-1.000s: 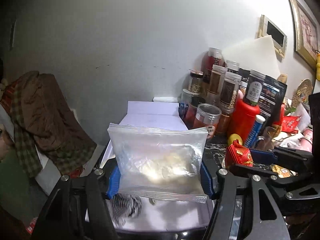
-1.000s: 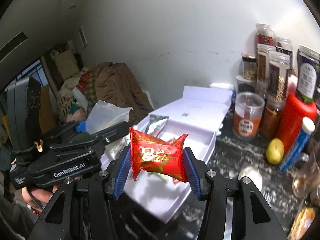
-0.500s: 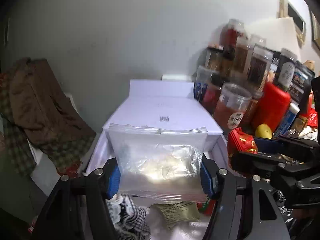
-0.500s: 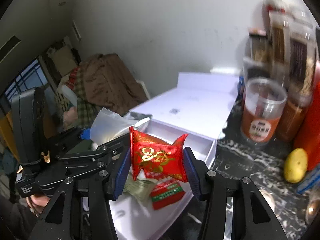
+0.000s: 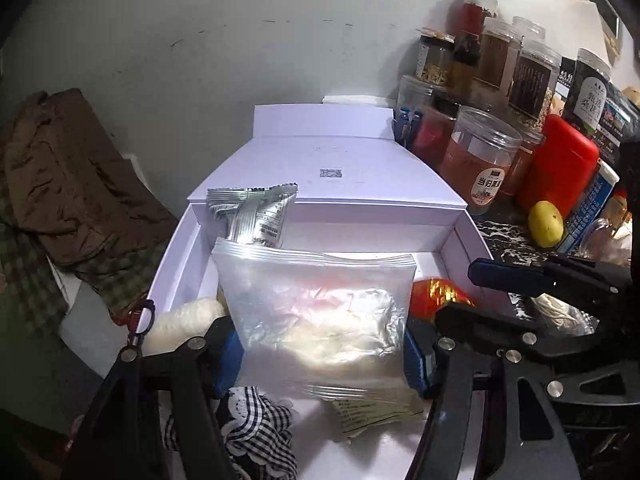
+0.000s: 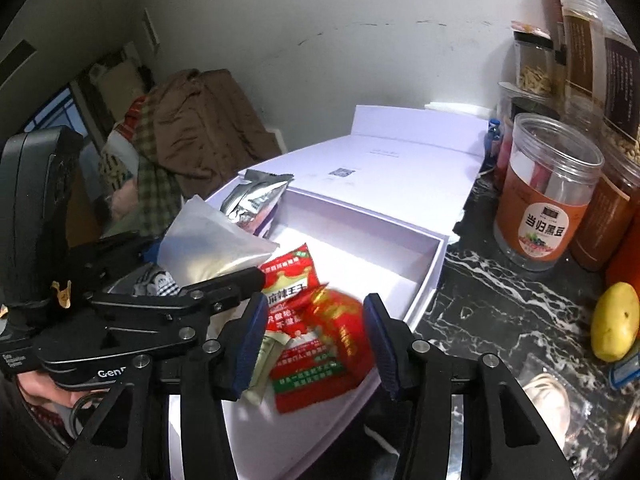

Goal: Organize soft objects
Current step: 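Lower the zip bag and red packet into the box and open both tools, then move both tools from the box toward the bagged rope and gingham scrunchie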

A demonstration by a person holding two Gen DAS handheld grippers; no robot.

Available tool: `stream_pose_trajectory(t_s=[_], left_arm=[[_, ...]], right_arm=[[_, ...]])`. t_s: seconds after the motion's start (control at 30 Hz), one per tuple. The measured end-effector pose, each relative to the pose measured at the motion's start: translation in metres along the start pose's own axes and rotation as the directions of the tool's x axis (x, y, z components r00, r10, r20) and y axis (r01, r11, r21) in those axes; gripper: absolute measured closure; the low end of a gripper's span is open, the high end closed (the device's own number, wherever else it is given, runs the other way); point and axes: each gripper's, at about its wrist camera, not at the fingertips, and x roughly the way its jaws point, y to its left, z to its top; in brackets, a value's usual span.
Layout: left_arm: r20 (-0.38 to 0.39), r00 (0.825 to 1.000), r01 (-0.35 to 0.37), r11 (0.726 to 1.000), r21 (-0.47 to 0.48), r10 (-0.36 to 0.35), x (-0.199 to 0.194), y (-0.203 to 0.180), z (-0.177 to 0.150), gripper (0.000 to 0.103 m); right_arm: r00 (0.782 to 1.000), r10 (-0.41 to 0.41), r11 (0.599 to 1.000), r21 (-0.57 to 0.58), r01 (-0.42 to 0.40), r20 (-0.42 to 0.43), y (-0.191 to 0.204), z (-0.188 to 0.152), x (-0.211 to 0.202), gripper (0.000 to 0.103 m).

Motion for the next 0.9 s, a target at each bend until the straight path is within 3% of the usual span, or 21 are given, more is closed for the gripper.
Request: stream_pose_trajectory(t_s=[0.3, 0.4, 0.47, 0.57, 0.9], left_arm=[[-0.015, 1.000, 0.011, 1.000, 0.006, -0.011, -0.001, -0.002, 0.000, 0.038], [-0.021, 1.000, 0.007, 1.000, -0.004, -0.007, -0.002, -0.003, 0.003, 0.034], [-0.024, 1.000, 0.006, 1.000, -0.011, -0.007, -0.004, -0.005, 0.004, 0.026], [-0.016, 1.000, 0.008, 1.000, -0.024, -0.009, -0.011, -0.009, 0.002, 0.025], [0.020, 1.000, 0.016, 1.000, -0.024, -0.015, -0.051, -0.033, -0.007, 0.024]], right_arm=[[0.999, -0.041, 0.999, 0.009, 0.041, 0.009, 0.002, 0.003, -0.008, 0.044], [0.997, -0.080, 0.996, 0.026, 0.080, 0.020, 0.001, 0.004, -0.017, 0.038], [0.994, -0.100, 0.994, 0.039, 0.099, 0.032, -0.001, 0.003, -0.026, 0.035], [0.993, -0.111, 0.991, 0.076, 0.107, 0.045, -0.003, -0.001, -0.042, 0.030], [0.982, -0.177, 0.976, 0.138, 0.167, 0.071, 0.003, -0.031, -0.098, 0.029]])
